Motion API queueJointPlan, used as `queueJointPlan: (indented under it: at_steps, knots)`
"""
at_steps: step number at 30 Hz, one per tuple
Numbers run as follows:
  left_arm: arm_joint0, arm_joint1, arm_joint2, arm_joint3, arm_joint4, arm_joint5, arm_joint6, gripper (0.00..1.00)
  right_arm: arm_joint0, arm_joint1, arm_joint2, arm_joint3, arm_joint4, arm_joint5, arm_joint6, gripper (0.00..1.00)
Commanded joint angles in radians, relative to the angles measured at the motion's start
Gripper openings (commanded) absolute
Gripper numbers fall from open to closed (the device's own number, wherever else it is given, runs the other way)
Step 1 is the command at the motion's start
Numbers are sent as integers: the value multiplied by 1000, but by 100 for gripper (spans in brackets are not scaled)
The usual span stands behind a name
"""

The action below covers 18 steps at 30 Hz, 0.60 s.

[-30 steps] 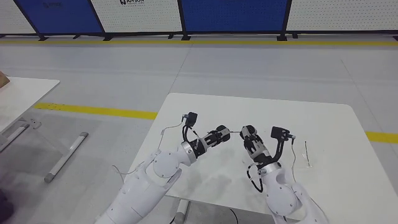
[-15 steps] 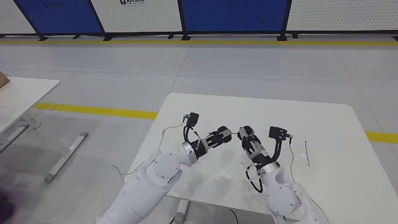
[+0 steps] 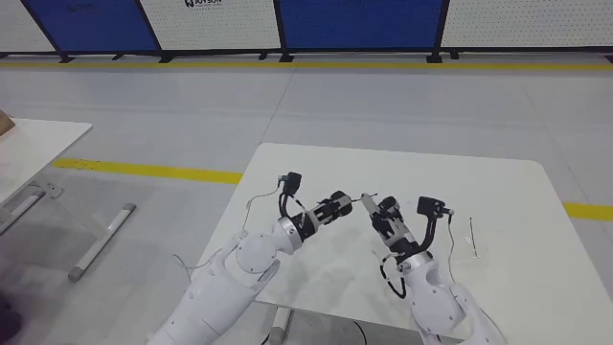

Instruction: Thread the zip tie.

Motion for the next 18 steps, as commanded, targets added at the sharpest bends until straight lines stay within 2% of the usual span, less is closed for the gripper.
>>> queueJointPlan:
  at_steps: [1,2,3,4,5,6,12,18]
  knots:
    - [-1,0,-1,1,-4,2,1,0,-3,0,1,0,-4,-3,-5,46]
    - [-1,0,-1,2,-4,2,1,0,-4,0,2,1,-6,-3,-7,42]
    - [-1,-1,-1,2,-6,2,2,0,-5,1,2,2,-9,-4,-7,34]
    - [-1,-1,-1,2,-6,2,2,0,-6,1,3,2,-10,-3,-7,31]
    - [0,-1,-1,2,-7,2,3,0,-5,1,4,4,-11,-1,-7,12]
    - [0,-1,0,1,-7,1,3,0,-5,1,4,4,-11,-1,-8,0]
    - [6,-1,5,-2,2,-7,4,0,-4,0,4,5,-15,-2,-14,0]
    - [13,0,6,-7,17,-33,-2,0,-4,0,5,5,-23,-3,-14,0]
